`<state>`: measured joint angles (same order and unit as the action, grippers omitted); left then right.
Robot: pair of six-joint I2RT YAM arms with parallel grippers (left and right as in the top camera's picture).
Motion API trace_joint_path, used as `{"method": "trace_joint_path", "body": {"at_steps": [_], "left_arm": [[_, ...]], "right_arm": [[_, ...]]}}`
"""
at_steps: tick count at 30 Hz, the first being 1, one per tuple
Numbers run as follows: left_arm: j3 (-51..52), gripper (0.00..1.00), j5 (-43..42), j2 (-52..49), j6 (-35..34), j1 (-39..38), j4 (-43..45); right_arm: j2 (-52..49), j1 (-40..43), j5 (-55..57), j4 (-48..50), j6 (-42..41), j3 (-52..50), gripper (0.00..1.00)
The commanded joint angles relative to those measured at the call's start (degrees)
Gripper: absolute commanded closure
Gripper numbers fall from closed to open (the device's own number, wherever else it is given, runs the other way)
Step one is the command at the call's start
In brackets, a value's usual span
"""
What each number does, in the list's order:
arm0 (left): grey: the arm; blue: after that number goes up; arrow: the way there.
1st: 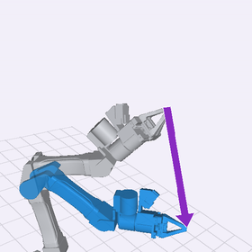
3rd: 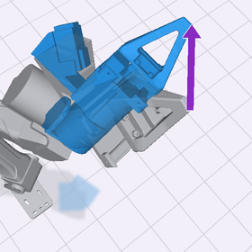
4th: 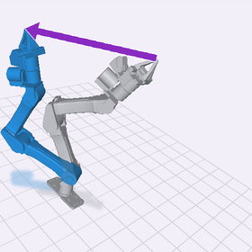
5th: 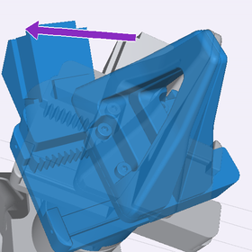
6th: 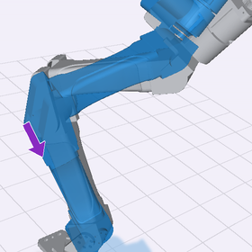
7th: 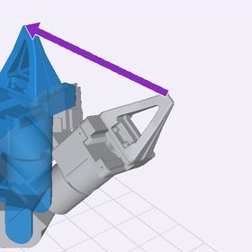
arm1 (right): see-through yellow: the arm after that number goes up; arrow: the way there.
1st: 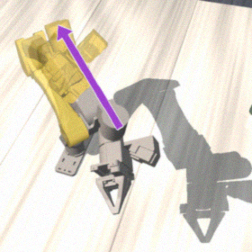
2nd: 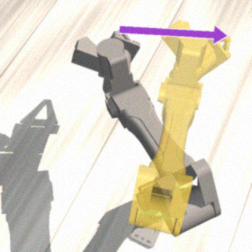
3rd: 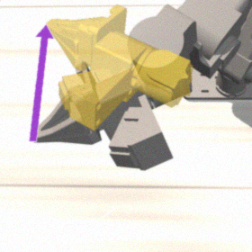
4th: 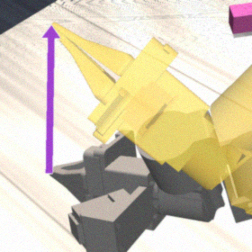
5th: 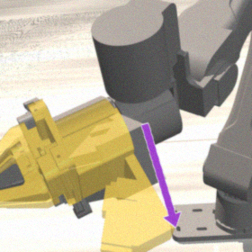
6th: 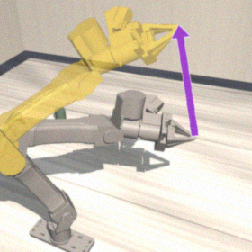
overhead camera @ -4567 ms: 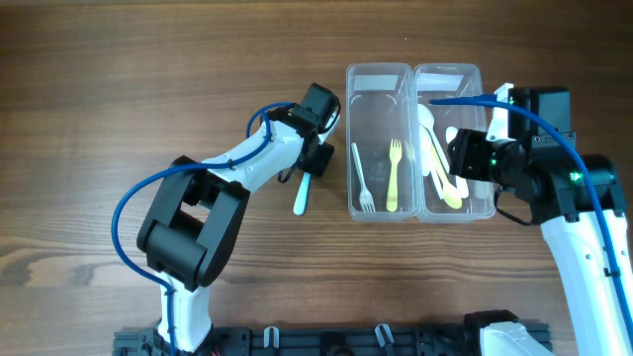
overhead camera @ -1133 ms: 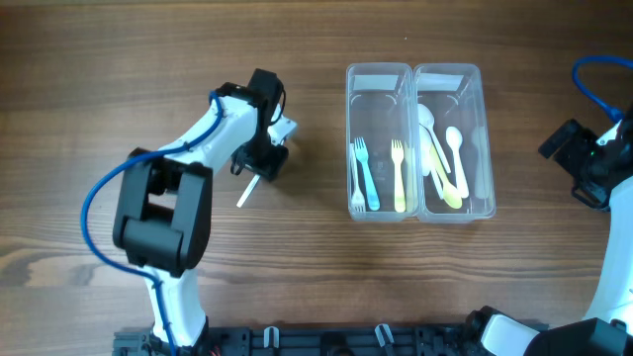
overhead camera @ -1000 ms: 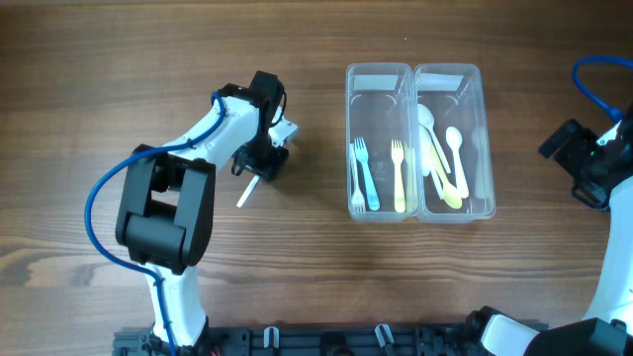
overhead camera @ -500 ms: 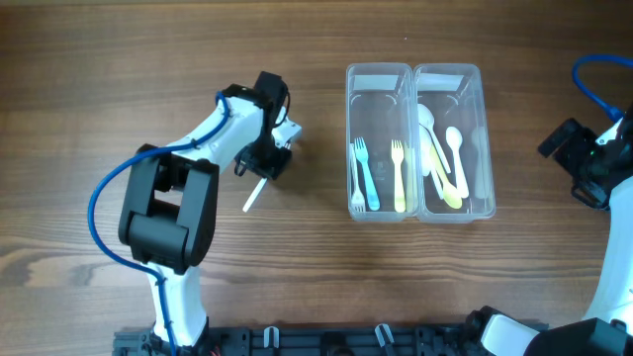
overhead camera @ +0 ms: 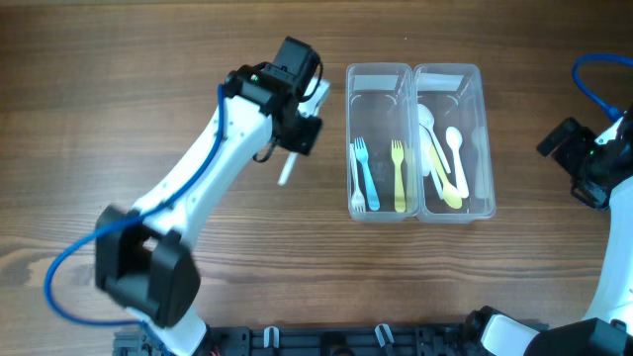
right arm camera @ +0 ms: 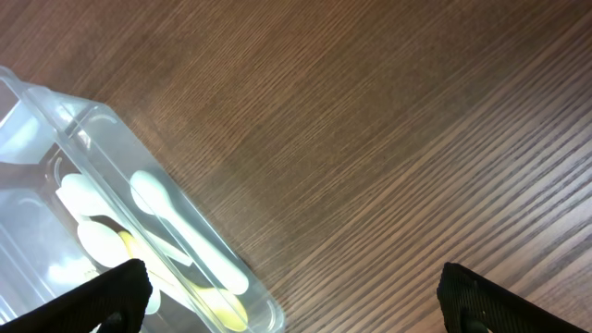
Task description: Pack container
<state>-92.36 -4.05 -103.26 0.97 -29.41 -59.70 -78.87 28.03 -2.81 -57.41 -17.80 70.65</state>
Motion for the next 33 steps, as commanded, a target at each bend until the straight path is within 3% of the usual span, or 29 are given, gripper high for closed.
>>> {"method": "trace_joint_path", "body": {"at_steps": [1, 6, 11, 17, 19, 24, 29, 32, 33], "left_arm": [[-1.14, 0.96, -6.80, 4.24, -10.54, -5.07, 5.35], [-1.07, 0.96, -4.87, 1.81, -18.75, -9.81, 11.19], [-1.07, 0.94, -4.92, -3.76, -19.93, -12.20, 16.02], [-1.09, 0.63, -4.87, -5.27, -20.94, -12.57, 18.60], [-1.14, 0.62, -4.90, -4.61, -20.94, -12.13, 18.43], [-1.16, 0.61, -4.02, 1.64, -20.70, -9.03, 14.91], [-1.16, 0.59, 3.58, 10.62, -17.29, -6.05, 8.96], [-1.16, 0.51, 12.33, 18.29, -16.35, -4.33, 3.32], [-1.16, 0.43, 14.27, 20.04, -16.11, -4.04, 2.01]], "right_arm": [[0.17, 0.17, -1.66, 0.17, -0.63, 0.98, 0.00], [0.17, 0.17, -2.49, 0.15, -0.59, 0.98, 0.00], [0.35, 0.17, -3.61, -0.02, -0.15, 0.98, 0.01], [1.14, 0.17, -5.20, 0.17, 1.57, 0.98, 0.01], [1.95, 0.17, -5.49, 0.33, 3.08, 0.98, 0.02], [7.78, 0.17, -10.73, 1.16, 7.17, 0.98, 0.06], [16.20, 0.17, -17.33, 1.14, 10.88, 0.98, 0.04], [21.22, 0.17, -23.74, 1.14, 13.86, 0.98, 0.03], [22.43, 0.17, -25.75, 1.05, 14.58, 0.98, 0.02]]}}
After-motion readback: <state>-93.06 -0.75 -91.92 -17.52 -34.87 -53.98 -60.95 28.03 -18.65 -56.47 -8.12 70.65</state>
